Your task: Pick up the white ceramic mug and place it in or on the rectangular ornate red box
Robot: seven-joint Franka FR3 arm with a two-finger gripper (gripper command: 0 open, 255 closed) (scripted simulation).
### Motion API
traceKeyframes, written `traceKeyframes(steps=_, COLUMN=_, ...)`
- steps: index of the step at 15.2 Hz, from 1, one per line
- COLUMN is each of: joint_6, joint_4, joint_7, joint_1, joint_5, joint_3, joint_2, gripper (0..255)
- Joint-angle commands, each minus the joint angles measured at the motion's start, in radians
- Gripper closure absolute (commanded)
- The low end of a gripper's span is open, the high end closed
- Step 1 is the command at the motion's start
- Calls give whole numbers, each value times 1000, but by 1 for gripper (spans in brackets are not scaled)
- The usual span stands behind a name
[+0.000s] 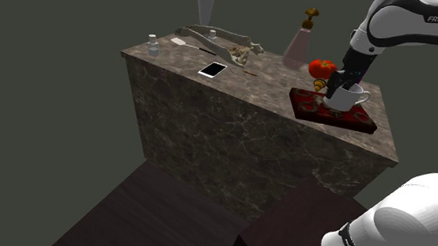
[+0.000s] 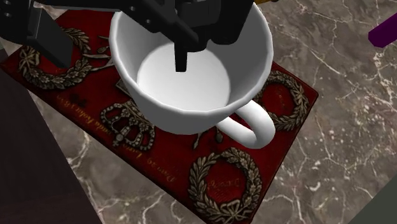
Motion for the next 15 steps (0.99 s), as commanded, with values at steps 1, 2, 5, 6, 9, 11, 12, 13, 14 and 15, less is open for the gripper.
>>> traceKeyframes(steps=1, joint_6=0, joint_4=0, joint_7=0, joint_1=0, joint_5=0, joint_3=0, joint_2=0, gripper=0)
traceKeyframes(steps=2, joint_6=0, joint_4=0, joint_7=0, joint_1=0, joint_5=0, joint_3=0, joint_2=0, gripper=0)
traceKeyframes(steps=5, joint_6=-67, joint_4=65, joint_7=-2, joint_1=3, joint_5=7, joint_3=10, joint_2=-2, gripper=0)
traceKeyframes(steps=6, joint_6=-100, joint_4=99, joint_7=-3, joint_1=5, joint_5=11, joint_3=14, joint_2=0, gripper=0)
traceKeyframes(steps=9, joint_6=-126, joint_4=127, joint_7=-4, joint_1=6, joint_5=14, joint_3=18, joint_2=1, gripper=0)
traceKeyframes(steps=11, joint_6=-126, joint_4=127, joint_7=-4, joint_1=6, joint_5=14, joint_3=18, joint_2=2, gripper=0)
traceKeyframes(steps=12, joint_6=-126, joint_4=127, joint_7=-4, joint_1=6, joint_5=14, joint_3=18, joint_2=2, gripper=0)
traceKeyframes(steps=13, joint_6=-126, joint_4=127, joint_7=-4, joint_1=6, joint_5=14, joint_3=18, joint_2=2, gripper=0)
traceKeyframes(steps=14, joint_6=-126, joint_4=127, joint_7=-4, joint_1=6, joint_5=14, joint_3=18, joint_2=2, gripper=0)
traceKeyframes(steps=15, joint_6=-126, joint_4=127, joint_7=-4, joint_1=6, joint_5=14, joint_3=18, joint_2=2, gripper=0)
